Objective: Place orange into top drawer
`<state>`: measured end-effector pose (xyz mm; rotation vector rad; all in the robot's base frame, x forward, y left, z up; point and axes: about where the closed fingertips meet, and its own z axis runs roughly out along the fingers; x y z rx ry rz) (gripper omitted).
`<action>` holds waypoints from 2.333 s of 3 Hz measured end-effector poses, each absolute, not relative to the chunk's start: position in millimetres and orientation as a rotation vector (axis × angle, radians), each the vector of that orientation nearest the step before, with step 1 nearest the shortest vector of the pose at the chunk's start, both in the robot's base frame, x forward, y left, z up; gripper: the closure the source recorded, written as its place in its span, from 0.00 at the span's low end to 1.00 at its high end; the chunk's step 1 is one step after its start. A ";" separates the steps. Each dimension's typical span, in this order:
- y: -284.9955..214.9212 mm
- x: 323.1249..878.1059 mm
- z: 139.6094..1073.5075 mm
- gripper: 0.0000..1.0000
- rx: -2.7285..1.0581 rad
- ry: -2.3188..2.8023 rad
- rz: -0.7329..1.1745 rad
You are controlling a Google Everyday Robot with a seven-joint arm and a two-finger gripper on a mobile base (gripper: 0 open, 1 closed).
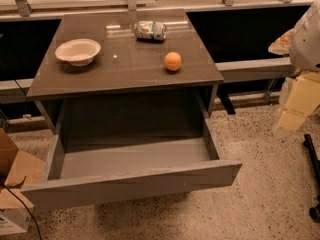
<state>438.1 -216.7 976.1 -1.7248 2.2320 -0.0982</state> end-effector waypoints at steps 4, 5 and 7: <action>-158.4 523.2 965.0 0.00 -1.771 2.025 0.032; -143.9 562.0 945.1 0.00 -1.800 2.012 0.067; -139.5 570.6 928.1 0.00 -1.778 2.064 0.079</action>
Offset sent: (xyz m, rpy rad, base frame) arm 0.0376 0.0334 -0.0033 0.1169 -0.0301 0.0823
